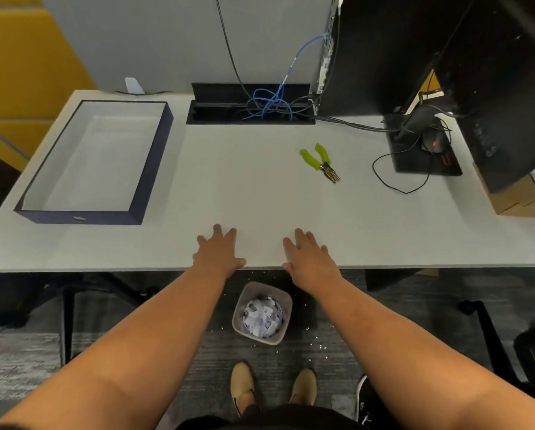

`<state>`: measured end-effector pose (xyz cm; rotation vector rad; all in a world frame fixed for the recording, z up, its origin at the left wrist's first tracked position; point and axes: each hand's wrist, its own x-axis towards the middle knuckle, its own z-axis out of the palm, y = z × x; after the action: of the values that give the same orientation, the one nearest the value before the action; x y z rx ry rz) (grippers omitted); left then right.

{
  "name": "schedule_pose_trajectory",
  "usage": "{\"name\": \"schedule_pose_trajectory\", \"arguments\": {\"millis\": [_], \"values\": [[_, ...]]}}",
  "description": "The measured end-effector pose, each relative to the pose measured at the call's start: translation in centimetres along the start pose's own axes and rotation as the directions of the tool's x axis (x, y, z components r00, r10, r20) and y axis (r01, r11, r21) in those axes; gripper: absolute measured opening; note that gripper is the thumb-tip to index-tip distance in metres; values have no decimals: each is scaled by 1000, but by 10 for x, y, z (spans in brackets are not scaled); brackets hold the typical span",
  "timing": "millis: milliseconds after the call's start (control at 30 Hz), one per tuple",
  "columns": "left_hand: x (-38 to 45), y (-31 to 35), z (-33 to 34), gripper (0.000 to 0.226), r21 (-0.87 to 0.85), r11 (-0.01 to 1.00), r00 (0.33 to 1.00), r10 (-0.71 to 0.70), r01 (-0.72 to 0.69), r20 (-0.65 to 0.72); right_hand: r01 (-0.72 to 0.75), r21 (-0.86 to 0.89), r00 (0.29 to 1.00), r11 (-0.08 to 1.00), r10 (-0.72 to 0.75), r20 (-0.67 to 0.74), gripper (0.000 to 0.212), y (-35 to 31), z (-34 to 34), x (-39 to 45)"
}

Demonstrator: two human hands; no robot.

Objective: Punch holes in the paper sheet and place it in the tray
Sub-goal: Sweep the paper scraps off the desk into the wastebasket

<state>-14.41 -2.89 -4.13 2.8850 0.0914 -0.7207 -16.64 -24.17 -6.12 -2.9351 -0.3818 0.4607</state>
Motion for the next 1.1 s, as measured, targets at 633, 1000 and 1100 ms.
{"name": "schedule_pose_trajectory", "arguments": {"millis": [633,1000,1100], "values": [[18,-4,4,77,60,998,999,25,-26,23,-15,-69,1000,998,17,14,57,-5,-9,1],[13,-2,5,86,98,995,998,9,-14,59,-16,-80,999,997,20,48,66,-6,-12,-3],[1,-3,5,95,91,996,993,-25,15,112,-10,-64,995,998,16,103,72,-6,-14,-5]]}}
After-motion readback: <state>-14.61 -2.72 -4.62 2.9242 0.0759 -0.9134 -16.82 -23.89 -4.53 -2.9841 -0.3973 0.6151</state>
